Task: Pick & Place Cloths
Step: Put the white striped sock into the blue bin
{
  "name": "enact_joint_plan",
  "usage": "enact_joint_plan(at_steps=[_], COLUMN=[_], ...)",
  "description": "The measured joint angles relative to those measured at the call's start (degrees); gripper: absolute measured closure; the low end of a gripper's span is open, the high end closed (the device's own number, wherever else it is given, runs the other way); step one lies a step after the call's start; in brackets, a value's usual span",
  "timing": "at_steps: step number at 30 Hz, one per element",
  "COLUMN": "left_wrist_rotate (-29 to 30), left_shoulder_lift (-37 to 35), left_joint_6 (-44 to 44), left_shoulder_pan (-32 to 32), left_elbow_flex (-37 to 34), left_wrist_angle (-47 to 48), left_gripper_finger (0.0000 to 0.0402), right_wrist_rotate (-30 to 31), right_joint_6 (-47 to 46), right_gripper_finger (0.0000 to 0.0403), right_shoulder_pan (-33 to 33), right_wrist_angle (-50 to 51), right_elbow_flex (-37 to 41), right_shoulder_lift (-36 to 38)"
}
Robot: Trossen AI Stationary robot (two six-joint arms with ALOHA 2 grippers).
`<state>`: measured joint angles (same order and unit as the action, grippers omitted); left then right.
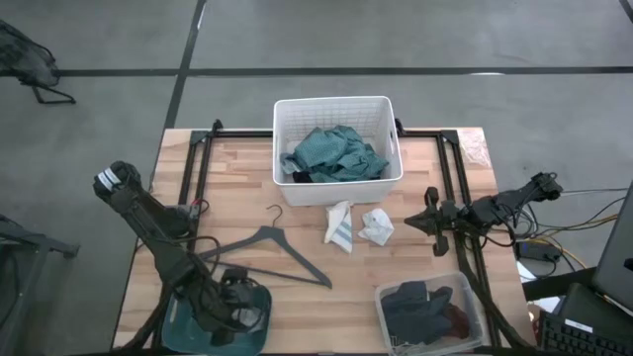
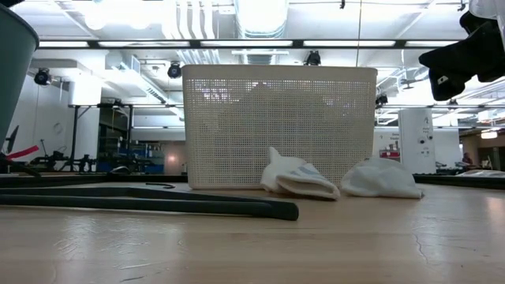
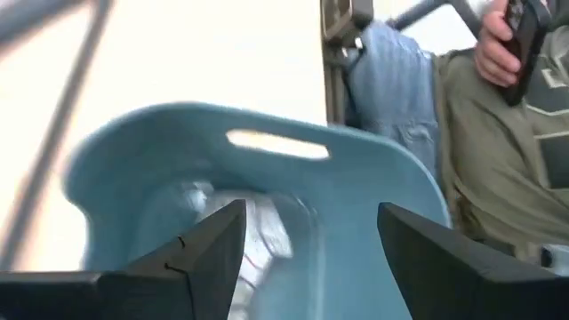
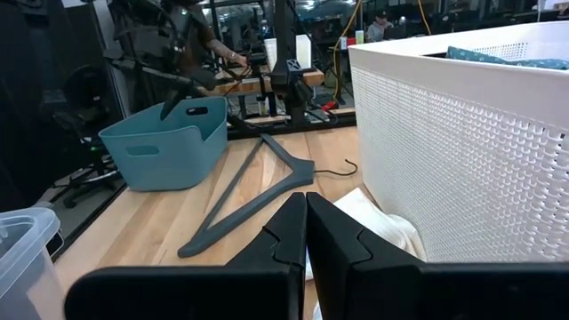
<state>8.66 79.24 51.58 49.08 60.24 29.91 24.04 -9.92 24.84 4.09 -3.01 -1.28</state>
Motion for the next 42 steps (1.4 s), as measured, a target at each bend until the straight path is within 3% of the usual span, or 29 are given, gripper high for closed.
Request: enact_joint_plan(at_steps=[4,11,15,29,37,42], left_wrist_rotate=[7.5,30.8,35.0,34.5,30.3,23.6], left_shoulder_lift=[0.0,0.3,0.5,1.1,2.6,4.4], left_joint_6=[-6.1,-21.0,-25.9,-34.3,-38.8,-41.3], left_shoulder_pan=[-0.1,-0.4,-1.9,-8.0,-13.1,-16.9], left_elbow_flex=[0.9,-0.7,-2.3,-7.4,-8.4,-10.0], left_wrist_angle=[-0.4,-6.6,-11.4,-27.2,-37.5,-44.2], left_gripper_finger=[0.0142,0.0142,0.0142,0.0142,0.0142,0.0142], right_wrist_rotate=[0.0,0.0,0.0,0.0,0.0,0.0], right_joint_6=[0.0,-0.1,-0.1,0.0,0.0,0.0], right_gripper_finger=[0.0394,0.0394,0.0394,0.0394,0.0394,0.0394], right_shoulder_pan=[0.0,0.0,0.0,0.0,0.0,0.0], right_wrist_angle=[0.0,0.0,0.0,0.0,0.0,0.0], right_elbow_flex=[0.0,0.0,0.0,0.0,0.0,0.0], right_shoulder_lift=[0.0,0.0,0.0,0.0,0.0,0.0])
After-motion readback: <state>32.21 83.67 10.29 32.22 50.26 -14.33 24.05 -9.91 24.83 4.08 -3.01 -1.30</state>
